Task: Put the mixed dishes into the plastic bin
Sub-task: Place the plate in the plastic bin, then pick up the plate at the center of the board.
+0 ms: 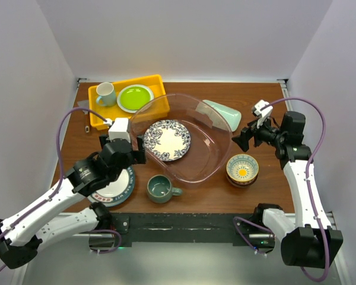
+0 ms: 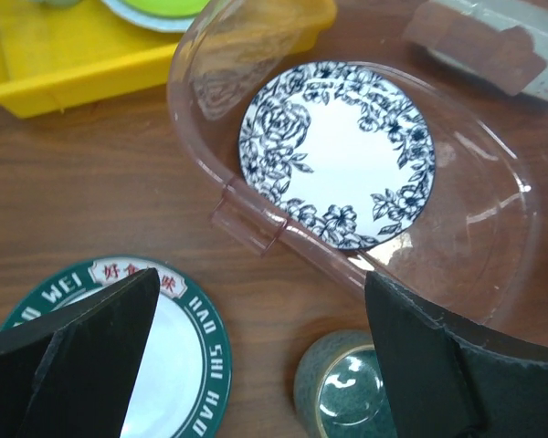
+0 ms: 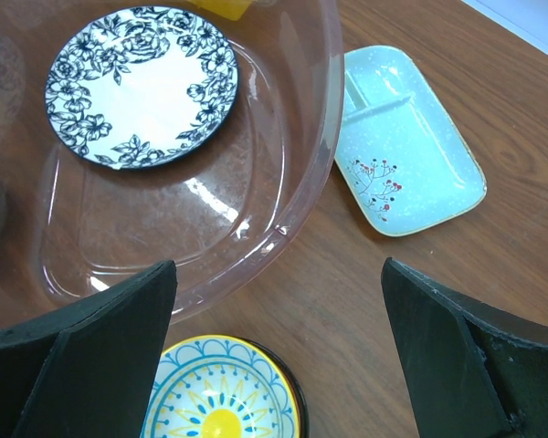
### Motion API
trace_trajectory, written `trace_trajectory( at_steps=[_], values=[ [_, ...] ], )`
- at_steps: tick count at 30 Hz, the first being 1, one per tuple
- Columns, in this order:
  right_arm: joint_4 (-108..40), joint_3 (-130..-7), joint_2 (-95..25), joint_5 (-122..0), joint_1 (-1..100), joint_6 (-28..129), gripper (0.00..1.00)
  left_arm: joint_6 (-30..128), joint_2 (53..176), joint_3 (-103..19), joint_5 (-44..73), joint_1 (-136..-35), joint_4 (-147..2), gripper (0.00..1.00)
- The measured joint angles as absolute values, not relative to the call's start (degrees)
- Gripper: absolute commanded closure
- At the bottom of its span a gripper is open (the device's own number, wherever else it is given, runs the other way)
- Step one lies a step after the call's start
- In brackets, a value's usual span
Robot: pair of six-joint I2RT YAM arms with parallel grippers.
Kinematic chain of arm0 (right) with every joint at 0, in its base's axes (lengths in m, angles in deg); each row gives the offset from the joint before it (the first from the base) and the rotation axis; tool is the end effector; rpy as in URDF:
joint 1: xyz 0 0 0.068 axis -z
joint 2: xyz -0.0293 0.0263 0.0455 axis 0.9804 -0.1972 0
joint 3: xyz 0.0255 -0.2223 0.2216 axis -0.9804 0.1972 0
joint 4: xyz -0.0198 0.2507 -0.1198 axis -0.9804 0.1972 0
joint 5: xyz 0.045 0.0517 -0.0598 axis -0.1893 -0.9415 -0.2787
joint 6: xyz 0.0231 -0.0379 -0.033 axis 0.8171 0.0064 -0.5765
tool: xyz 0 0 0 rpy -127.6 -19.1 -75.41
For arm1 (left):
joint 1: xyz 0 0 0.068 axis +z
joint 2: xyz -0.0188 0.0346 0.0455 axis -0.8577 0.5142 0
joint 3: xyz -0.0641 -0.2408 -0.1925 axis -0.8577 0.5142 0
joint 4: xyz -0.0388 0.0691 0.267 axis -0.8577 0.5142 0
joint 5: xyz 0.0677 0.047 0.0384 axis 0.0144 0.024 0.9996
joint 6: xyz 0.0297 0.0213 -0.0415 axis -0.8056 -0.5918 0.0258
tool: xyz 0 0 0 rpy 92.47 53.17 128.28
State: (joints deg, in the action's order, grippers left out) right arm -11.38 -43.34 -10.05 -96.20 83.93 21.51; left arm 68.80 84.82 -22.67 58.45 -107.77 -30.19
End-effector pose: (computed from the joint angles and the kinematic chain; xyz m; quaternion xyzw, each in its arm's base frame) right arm 0.2072 0.0066 0.3520 -0.3008 0.7664 0.1964 0.5325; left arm 0.1143 -0.0969 0.3668 -0.0169 0.8510 -0.0828 0.5183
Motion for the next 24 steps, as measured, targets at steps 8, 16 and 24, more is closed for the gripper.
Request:
trace_trajectory(
  at_steps=[8,16,24],
  values=[
    [-11.35,-43.34,-10.05,-96.22,83.95,21.12,0.02,77.28,85.16,-20.75,60.31,-107.77,-23.48,0.0],
    [-11.35,-43.34,-10.1,-96.22,83.95,20.94,0.02,84.96,86.06,-17.34,60.81,-107.74,-18.12,0.0],
    [-11.35,-43.34,-10.1,-96.2,83.95,20.94,0.02,91.36,88.01,-15.57,61.97,-107.37,-16.02,0.0]
  ],
)
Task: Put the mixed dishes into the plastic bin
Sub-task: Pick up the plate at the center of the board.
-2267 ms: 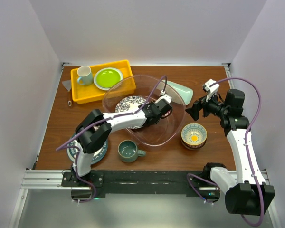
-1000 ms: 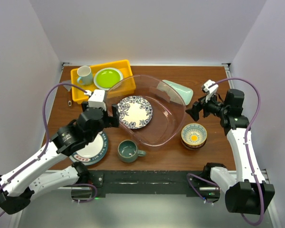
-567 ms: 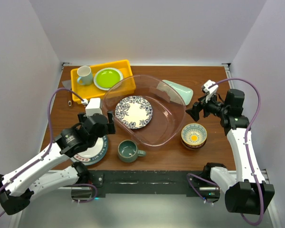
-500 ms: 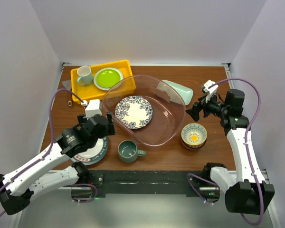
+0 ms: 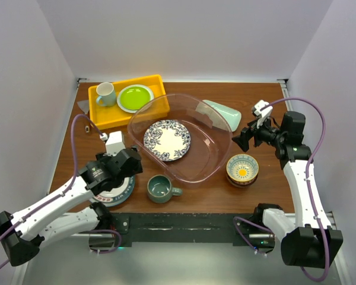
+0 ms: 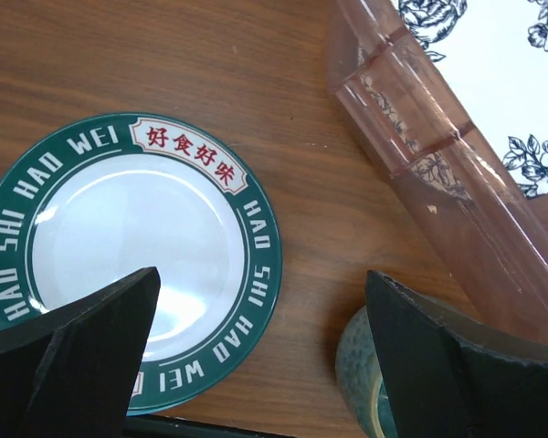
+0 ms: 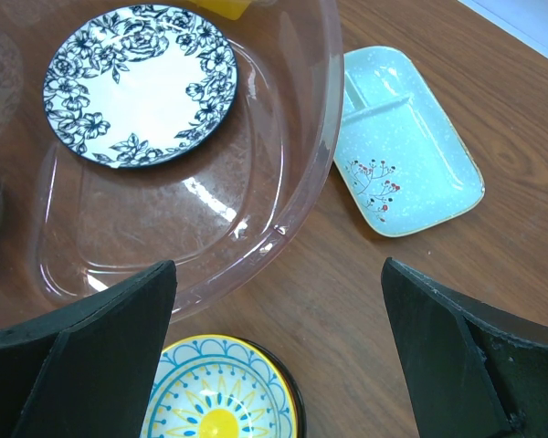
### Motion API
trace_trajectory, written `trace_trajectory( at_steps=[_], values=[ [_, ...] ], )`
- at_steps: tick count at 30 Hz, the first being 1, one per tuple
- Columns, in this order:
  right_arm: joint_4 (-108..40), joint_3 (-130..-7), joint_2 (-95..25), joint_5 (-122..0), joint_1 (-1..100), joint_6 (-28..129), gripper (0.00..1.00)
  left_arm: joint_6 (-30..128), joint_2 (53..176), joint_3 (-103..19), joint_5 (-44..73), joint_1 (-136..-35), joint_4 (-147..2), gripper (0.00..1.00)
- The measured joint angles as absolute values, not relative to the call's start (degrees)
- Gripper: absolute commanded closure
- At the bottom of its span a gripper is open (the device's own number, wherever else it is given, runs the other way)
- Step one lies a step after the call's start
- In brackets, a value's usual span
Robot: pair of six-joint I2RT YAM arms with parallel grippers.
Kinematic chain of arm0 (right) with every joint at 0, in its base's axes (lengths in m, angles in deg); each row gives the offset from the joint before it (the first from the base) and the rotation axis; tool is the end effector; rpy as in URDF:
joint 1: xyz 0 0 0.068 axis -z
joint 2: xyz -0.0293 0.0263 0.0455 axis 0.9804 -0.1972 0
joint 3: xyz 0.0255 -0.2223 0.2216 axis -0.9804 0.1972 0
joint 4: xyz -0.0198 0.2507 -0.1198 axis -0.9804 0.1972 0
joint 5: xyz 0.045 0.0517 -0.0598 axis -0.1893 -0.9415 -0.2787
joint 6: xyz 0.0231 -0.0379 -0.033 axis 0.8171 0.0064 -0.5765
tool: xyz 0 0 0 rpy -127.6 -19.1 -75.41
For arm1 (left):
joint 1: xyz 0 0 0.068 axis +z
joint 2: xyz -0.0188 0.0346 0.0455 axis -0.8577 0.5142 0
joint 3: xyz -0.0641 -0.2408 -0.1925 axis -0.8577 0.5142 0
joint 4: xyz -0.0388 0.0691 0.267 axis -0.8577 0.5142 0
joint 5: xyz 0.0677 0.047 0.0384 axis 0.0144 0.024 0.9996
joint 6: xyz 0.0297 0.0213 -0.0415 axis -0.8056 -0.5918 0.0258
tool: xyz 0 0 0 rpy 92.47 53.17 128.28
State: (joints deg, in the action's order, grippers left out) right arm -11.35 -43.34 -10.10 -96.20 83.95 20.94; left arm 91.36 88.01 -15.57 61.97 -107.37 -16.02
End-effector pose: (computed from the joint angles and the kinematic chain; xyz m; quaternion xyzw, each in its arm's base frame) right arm 0.2073 0.0065 0.3518 -0.3043 0.7653 0.1939 0.5330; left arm 0.1111 -0.0890 0.3017 -0.1367 0.8999 0.0005 0.4140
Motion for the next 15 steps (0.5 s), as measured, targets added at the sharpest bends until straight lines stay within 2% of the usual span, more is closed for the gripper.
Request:
trace_trajectory(
  at_steps=[5,15],
  values=[
    [-11.35,-43.34,-10.1,-96.22,83.95,20.92,0.02,93.41,86.87,-14.15,62.5,-105.51,-16.02,0.0],
    [-11.33,-43.34,-10.1,-96.22,83.95,20.81,0.02,93.39,83.92,-12.33,60.38,-95.7,-20.0,0.0]
  ],
)
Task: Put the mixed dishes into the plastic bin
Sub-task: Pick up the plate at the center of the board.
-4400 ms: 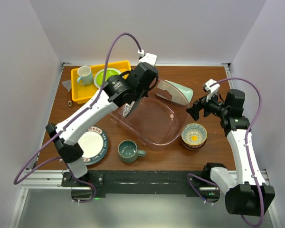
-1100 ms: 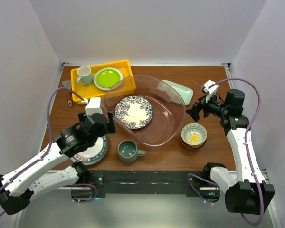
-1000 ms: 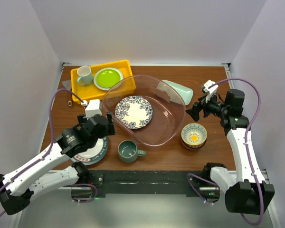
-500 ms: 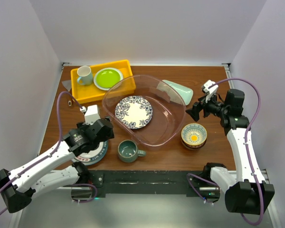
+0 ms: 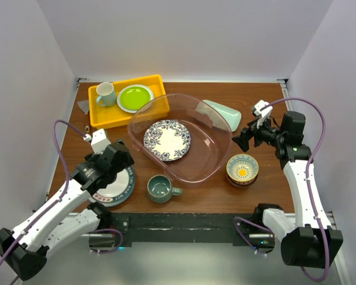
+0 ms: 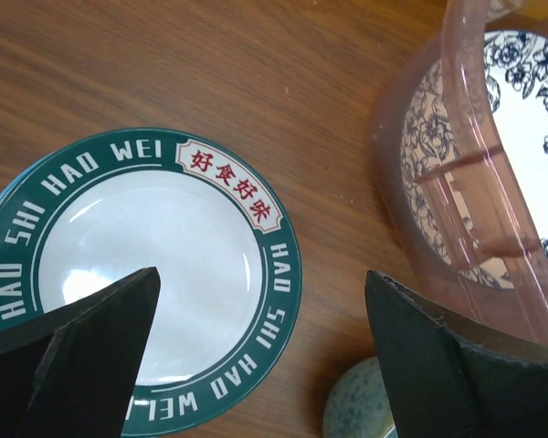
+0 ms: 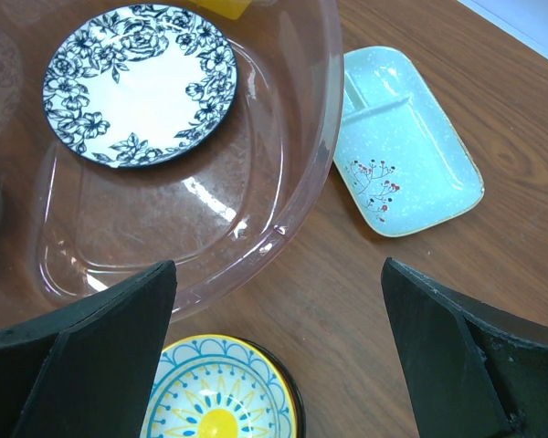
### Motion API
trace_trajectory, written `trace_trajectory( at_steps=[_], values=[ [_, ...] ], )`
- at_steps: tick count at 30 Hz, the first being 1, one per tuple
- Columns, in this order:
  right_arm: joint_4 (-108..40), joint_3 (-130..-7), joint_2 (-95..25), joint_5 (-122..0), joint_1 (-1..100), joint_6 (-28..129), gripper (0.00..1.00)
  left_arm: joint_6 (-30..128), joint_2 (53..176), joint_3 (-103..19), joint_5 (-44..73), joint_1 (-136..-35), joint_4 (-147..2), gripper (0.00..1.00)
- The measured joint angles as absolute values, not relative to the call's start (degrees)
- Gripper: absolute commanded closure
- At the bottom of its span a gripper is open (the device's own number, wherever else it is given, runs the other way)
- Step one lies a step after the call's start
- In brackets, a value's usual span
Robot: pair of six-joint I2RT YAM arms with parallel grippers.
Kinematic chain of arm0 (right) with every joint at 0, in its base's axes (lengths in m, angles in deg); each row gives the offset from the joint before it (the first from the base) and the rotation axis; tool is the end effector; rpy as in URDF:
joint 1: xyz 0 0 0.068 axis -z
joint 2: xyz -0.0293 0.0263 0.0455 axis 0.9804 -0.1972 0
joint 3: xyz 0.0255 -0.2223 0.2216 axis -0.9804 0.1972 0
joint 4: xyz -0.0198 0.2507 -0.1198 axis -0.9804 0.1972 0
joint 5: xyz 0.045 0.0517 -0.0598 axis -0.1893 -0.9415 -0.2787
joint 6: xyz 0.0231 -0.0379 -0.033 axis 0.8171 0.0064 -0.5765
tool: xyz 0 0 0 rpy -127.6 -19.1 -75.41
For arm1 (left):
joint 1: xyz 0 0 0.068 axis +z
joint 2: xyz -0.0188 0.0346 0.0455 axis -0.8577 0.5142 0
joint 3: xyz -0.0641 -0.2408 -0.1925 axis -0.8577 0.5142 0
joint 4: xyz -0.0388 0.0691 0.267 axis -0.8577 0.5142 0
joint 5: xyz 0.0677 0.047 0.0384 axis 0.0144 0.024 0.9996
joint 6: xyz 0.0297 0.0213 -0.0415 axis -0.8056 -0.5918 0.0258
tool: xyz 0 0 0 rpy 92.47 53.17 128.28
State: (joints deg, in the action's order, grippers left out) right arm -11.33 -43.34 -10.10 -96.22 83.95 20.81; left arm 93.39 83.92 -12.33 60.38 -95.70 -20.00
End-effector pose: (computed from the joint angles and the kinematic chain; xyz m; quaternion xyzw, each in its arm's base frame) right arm 0.2073 0.0065 0.3518 -0.3052 0.7650 0.1935 0.5331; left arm 0.1189 -0.0598 0.2951 -0.2511 0.8683 -0.0046 0.4277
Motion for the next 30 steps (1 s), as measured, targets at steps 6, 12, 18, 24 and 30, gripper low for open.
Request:
trace_trajectory(
  at_steps=[6,12,18,24,30],
  values=[
    [-11.31,-43.34,-10.1,-96.29,83.95,20.75,0.02,93.09,83.98,-13.06,57.27,-87.18,-21.9,0.0],
    [-11.29,-43.34,-10.1,-96.42,83.95,20.77,0.02,92.5,89.84,-17.65,49.84,-74.39,-25.03,0.14],
    [-11.24,-43.34,-10.1,-96.66,83.95,20.75,0.02,95.62,101.25,-21.54,44.33,-68.16,-23.94,0.4],
    [-11.22,-43.34,-10.1,-97.64,83.95,20.77,0.02,99.03,111.66,-24.49,41.03,-64.99,-21.73,0.41],
    [-11.22,-43.34,-10.07,-97.75,83.95,20.77,0.02,102.22,117.62,-27.74,39.87,-64.71,-20.88,0.31]
  ],
)
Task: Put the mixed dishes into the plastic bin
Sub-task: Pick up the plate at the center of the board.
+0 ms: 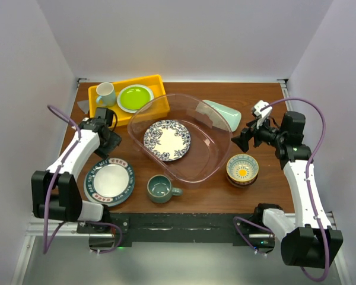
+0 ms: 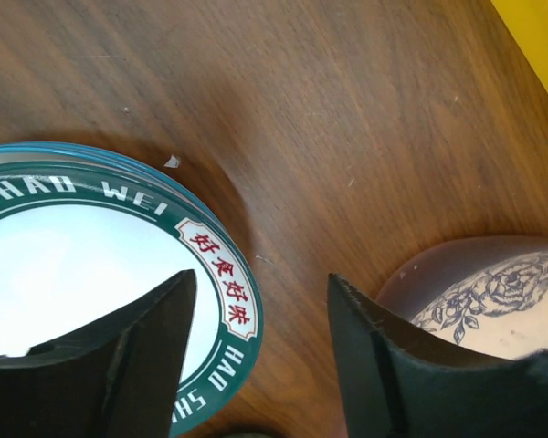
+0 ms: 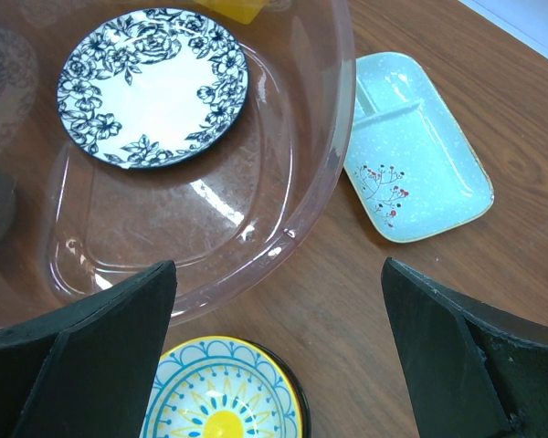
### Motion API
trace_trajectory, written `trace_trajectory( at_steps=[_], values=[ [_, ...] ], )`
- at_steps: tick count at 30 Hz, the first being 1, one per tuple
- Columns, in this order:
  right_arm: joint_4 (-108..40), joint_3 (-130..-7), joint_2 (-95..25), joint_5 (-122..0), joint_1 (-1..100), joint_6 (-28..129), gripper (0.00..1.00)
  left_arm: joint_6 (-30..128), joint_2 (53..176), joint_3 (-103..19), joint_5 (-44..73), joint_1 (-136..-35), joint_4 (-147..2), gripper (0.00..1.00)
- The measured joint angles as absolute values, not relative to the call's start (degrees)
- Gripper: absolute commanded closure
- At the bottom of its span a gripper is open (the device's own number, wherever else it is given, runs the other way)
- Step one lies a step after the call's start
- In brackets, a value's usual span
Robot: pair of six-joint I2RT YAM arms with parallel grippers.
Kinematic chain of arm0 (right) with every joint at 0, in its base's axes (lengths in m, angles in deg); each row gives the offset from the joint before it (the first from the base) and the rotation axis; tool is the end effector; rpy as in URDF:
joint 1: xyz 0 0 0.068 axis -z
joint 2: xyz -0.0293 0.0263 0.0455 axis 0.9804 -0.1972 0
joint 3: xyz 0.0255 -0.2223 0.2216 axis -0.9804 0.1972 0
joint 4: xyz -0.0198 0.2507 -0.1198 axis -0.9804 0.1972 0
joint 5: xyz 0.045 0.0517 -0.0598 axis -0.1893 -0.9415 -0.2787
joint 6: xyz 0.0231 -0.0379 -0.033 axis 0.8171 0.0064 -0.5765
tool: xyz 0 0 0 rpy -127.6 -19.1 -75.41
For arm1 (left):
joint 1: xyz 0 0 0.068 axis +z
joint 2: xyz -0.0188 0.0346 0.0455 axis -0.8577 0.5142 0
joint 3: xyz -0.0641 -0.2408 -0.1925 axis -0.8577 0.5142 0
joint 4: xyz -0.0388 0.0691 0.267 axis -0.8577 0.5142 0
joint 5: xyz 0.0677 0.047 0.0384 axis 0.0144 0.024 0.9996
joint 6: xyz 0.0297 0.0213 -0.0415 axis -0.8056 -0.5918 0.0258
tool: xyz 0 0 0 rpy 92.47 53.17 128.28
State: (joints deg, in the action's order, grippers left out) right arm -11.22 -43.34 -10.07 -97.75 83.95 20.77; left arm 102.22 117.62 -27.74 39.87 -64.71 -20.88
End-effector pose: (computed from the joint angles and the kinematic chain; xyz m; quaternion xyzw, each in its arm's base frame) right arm 0.2066 0.0073 0.3521 -0.3108 0.7600 0.2045 0.5328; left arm 0.2638 -0.0150 0.2725 -0.5028 0.8354 0.0238 0.2207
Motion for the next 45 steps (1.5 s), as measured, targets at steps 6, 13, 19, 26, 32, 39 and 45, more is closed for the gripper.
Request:
trace_trajectory(
  at_steps=[6,13,19,26,32,39,45],
  values=[
    [-11.22,-43.34,-10.05,-97.75,83.95,20.77,0.02,103.95,120.49,-28.07,39.9,-64.69,-20.02,0.31],
    [-11.2,-43.34,-10.03,-97.75,83.95,20.77,0.02,104.56,125.49,-28.07,39.68,-64.69,-20.07,0.36],
    [-11.2,-43.34,-10.03,-97.75,83.95,20.77,0.02,105.35,127.28,-28.03,39.5,-64.69,-20.22,0.44],
    [-11.2,-43.34,-10.03,-97.73,83.95,20.77,0.02,105.76,130.04,-27.98,39.2,-64.62,-19.72,0.55],
    [-11.18,-43.34,-10.03,-97.73,83.95,20.77,0.02,105.89,130.12,-28.31,38.61,-63.94,-17.53,0.79],
    [-11.11,-43.34,-10.03,-97.73,83.95,20.77,0.02,105.83,129.47,-28.77,38.32,-63.24,-17.16,0.9],
    [-11.0,-43.34,-10.03,-97.73,83.95,20.75,0.02,105.3,127.5,-29.08,38.12,-62.04,-18.03,1.0]
  ],
)
